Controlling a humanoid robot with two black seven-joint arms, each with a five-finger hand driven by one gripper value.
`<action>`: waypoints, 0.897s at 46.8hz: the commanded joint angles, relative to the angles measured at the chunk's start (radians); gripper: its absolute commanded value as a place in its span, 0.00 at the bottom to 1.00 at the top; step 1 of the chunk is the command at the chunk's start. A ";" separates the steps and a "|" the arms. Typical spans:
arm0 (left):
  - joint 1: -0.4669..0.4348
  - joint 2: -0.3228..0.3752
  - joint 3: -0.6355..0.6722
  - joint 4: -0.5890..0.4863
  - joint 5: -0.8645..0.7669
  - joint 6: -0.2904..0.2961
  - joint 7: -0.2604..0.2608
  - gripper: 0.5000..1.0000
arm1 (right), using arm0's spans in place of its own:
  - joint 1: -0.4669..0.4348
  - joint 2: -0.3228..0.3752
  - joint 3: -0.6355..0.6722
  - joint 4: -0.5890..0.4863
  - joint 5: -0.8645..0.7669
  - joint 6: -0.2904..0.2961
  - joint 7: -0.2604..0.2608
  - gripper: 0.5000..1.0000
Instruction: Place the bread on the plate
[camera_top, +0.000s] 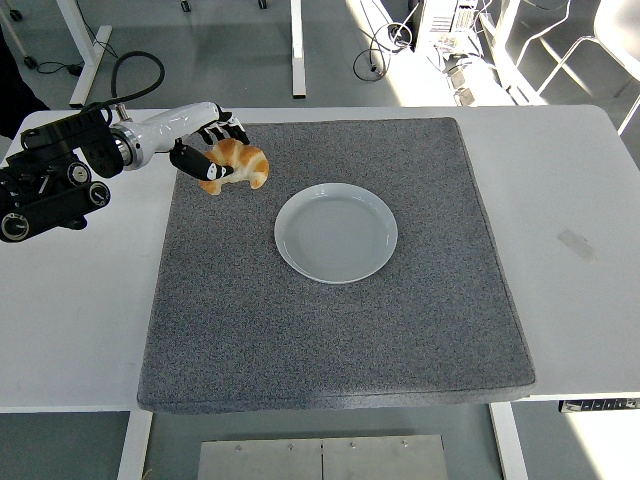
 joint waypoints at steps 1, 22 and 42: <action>-0.017 -0.023 0.002 0.001 0.001 -0.001 0.002 0.34 | 0.000 0.000 0.000 0.000 0.000 0.000 0.000 1.00; -0.024 -0.157 0.002 0.004 0.009 0.002 0.010 0.35 | 0.000 0.000 0.000 0.000 0.000 0.000 0.000 1.00; -0.003 -0.221 0.005 0.007 0.018 0.006 0.020 0.36 | 0.000 0.000 0.000 0.000 0.000 0.000 0.000 1.00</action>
